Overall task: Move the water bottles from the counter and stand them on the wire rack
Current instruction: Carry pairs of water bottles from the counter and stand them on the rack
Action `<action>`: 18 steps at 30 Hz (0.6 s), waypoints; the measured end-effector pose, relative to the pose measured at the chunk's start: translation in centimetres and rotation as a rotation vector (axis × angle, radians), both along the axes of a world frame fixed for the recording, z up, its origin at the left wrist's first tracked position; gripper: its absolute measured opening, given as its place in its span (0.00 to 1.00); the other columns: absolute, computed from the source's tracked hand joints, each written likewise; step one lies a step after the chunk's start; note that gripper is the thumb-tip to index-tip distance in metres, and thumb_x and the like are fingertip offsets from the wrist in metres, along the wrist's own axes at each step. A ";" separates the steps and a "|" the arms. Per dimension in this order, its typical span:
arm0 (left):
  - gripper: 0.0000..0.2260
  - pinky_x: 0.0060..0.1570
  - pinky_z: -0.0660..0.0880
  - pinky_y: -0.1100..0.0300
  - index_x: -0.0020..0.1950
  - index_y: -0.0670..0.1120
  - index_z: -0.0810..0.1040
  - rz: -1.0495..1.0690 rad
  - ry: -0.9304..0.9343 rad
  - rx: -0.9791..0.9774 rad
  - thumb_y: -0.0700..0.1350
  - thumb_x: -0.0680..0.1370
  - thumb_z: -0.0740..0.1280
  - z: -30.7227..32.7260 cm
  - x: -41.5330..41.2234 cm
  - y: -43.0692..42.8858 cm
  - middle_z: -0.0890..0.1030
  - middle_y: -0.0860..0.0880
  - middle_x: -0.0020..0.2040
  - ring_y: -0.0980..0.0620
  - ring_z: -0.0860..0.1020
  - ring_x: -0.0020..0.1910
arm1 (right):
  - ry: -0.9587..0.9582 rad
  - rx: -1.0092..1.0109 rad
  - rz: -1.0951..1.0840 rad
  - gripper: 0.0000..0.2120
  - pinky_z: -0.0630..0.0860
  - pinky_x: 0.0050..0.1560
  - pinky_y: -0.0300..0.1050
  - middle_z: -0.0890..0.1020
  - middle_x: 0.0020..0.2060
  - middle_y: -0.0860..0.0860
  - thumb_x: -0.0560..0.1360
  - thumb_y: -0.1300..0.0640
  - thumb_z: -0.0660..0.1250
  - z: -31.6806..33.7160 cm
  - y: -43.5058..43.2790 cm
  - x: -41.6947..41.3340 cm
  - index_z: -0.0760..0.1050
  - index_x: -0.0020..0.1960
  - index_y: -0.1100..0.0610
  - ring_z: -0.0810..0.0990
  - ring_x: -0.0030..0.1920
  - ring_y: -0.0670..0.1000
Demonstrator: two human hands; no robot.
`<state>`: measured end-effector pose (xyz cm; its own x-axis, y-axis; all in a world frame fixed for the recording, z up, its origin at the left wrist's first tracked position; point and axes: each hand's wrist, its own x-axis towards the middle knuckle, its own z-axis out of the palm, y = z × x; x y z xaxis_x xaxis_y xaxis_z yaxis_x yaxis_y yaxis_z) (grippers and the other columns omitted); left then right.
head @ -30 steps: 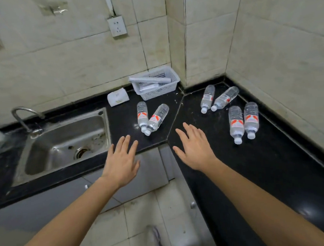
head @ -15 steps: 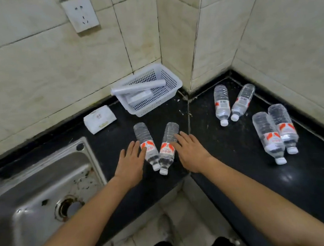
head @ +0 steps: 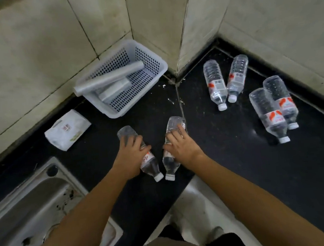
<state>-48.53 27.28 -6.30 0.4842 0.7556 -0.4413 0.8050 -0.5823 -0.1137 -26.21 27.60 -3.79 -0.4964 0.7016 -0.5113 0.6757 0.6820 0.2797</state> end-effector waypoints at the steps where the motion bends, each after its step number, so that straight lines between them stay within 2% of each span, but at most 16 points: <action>1: 0.34 0.65 0.58 0.29 0.62 0.54 0.80 -0.033 0.005 0.024 0.57 0.56 0.80 -0.1 0.0 0.5 0.74 0.40 0.63 0.37 0.72 0.62 | -0.024 0.001 -0.004 0.25 0.41 0.78 0.69 0.58 0.78 0.61 0.83 0.53 0.60 0.1 0.1 0.4 0.61 0.79 0.50 0.54 0.80 0.64; 3: 0.31 0.65 0.53 0.30 0.60 0.54 0.80 -0.107 0.008 0.079 0.57 0.59 0.80 0.1 0.1 1.3 0.75 0.41 0.62 0.38 0.73 0.64 | -0.083 -0.007 0.002 0.28 0.42 0.78 0.69 0.57 0.79 0.62 0.83 0.52 0.59 0.3 0.1 1.3 0.57 0.80 0.56 0.51 0.81 0.64; 5: 0.28 0.70 0.51 0.33 0.64 0.53 0.77 -0.155 0.005 0.055 0.56 0.65 0.77 0.1 0.3 1.6 0.74 0.43 0.67 0.40 0.69 0.70 | -0.093 -0.044 -0.050 0.33 0.46 0.79 0.67 0.59 0.78 0.62 0.80 0.48 0.62 0.0 -0.1 2.4 0.55 0.79 0.59 0.52 0.81 0.63; 7: 0.28 0.74 0.49 0.36 0.68 0.51 0.71 -0.106 -0.028 -0.057 0.55 0.70 0.73 0.1 0.5 1.5 0.74 0.46 0.69 0.44 0.67 0.73 | -0.001 -0.113 -0.204 0.33 0.56 0.77 0.62 0.68 0.72 0.60 0.75 0.45 0.67 -0.4 -0.6 4.0 0.60 0.73 0.58 0.64 0.76 0.62; 9: 0.30 0.74 0.55 0.40 0.68 0.51 0.68 0.002 -0.043 -0.135 0.57 0.69 0.72 0.2 0.7 0.9 0.76 0.49 0.65 0.46 0.72 0.67 | 0.125 -0.175 -0.402 0.30 0.65 0.69 0.57 0.75 0.64 0.56 0.71 0.41 0.69 -0.6 -1.4 5.9 0.63 0.66 0.55 0.75 0.64 0.58; 12: 0.29 0.62 0.68 0.46 0.61 0.51 0.66 0.179 -0.087 -0.168 0.59 0.65 0.73 -0.2 1.0 -0.5 0.76 0.51 0.60 0.46 0.74 0.59 | 0.303 -0.202 -0.698 0.30 0.70 0.64 0.55 0.77 0.62 0.53 0.70 0.37 0.68 -0.8 -3.4 8.7 0.65 0.63 0.53 0.79 0.59 0.58; 15: 0.28 0.56 0.70 0.49 0.53 0.51 0.63 0.359 -0.180 -0.196 0.60 0.62 0.73 -0.6 1.6 -1.9 0.76 0.50 0.56 0.46 0.75 0.55 | 0.406 -0.184 -0.974 0.32 0.75 0.59 0.53 0.78 0.62 0.55 0.71 0.35 0.69 -0.7 -5.7 11.5 0.66 0.64 0.55 0.80 0.60 0.59; 18: 0.27 0.48 0.73 0.52 0.49 0.51 0.63 0.417 -0.337 -0.168 0.59 0.61 0.74 -0.1 3.2 -3.5 0.76 0.51 0.49 0.47 0.76 0.51 | 0.472 -0.160 -1.168 0.34 0.78 0.53 0.51 0.81 0.55 0.54 0.65 0.33 0.72 0.2 -8.7 14.5 0.64 0.58 0.54 0.82 0.54 0.58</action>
